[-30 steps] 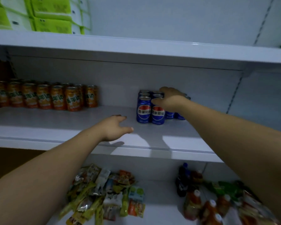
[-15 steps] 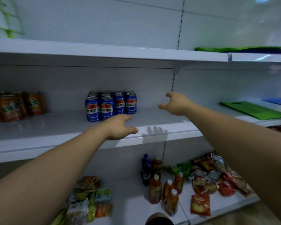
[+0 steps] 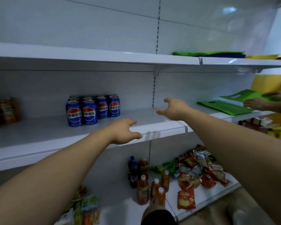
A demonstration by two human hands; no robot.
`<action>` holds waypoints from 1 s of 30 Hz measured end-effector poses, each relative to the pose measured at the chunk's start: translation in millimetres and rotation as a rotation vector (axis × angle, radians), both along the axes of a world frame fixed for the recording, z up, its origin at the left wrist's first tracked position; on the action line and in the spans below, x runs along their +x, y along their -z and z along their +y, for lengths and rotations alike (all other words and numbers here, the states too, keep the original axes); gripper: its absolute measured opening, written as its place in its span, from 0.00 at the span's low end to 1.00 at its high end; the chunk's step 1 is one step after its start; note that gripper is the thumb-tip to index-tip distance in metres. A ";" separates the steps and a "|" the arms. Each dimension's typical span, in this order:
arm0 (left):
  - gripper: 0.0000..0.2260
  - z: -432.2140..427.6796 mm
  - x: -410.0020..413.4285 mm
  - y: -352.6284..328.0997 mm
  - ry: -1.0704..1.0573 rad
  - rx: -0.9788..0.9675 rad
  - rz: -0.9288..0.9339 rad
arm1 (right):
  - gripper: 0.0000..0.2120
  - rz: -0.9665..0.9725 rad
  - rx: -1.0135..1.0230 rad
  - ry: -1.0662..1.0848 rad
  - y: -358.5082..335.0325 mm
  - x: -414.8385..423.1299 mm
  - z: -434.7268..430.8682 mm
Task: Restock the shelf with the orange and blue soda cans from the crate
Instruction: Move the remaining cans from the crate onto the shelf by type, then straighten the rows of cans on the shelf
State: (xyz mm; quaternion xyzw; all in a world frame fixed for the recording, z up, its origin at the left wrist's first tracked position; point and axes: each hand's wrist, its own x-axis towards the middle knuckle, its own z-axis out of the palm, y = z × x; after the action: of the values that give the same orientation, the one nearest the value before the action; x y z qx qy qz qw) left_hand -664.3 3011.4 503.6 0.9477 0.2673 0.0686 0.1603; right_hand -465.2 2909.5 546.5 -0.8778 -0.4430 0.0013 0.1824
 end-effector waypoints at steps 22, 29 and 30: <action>0.32 -72.4 52.0 108.0 0.268 -0.083 0.186 | 0.36 0.170 -0.062 0.274 128.1 10.5 -125.8; 0.32 -89.0 94.2 209.0 0.363 -0.236 0.413 | 0.35 0.316 -0.182 0.344 224.3 39.7 -152.7; 0.34 -89.9 103.6 225.4 0.369 -0.254 0.444 | 0.34 0.340 -0.194 0.363 240.8 45.1 -157.9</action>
State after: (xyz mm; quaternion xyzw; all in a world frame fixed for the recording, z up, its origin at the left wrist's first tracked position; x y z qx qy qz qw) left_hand -560.6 2921.5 278.2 0.9445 0.1255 -0.2043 0.2248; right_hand -420.2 2751.6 305.7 -0.9433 -0.2392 0.1586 0.1666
